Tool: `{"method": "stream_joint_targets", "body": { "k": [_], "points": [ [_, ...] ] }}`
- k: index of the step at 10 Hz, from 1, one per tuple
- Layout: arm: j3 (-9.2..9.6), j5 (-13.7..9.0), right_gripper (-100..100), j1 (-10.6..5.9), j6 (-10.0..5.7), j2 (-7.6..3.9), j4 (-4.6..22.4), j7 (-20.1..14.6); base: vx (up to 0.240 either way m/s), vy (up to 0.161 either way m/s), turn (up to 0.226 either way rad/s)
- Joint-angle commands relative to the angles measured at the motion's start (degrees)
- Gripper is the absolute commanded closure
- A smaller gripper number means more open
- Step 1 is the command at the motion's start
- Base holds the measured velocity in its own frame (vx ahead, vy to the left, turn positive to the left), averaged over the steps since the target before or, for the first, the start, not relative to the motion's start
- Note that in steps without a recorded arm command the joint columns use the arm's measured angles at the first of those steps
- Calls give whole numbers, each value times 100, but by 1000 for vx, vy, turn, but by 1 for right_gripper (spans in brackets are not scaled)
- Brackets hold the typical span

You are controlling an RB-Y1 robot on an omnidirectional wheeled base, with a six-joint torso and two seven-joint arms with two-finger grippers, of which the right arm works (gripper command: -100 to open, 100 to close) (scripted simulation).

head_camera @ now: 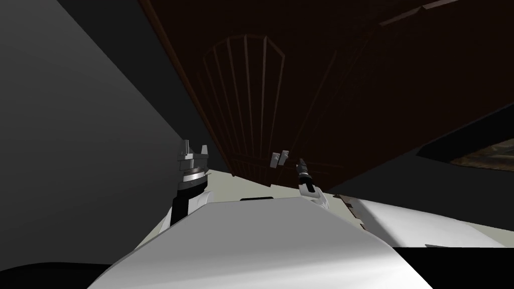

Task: Pull the door open

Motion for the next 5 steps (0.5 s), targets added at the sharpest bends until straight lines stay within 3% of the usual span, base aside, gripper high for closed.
{"method": "stream_joint_targets", "body": {
  "k": [1,2,3,4,5],
  "points": [
    [198,23,-100,-141,-37,125,-14,-3,216,54,191],
    [298,35,-100,-207,-55,189,-28,-3,206,160,219],
    [232,19,-100,-138,-25,123,-42,-28,91,81,34],
    [232,19,100,-138,-25,123,-42,-28,-10,-13,-34],
    [232,19,100,-138,-25,123,-42,-28,-31,-30,9]
  ]
}}
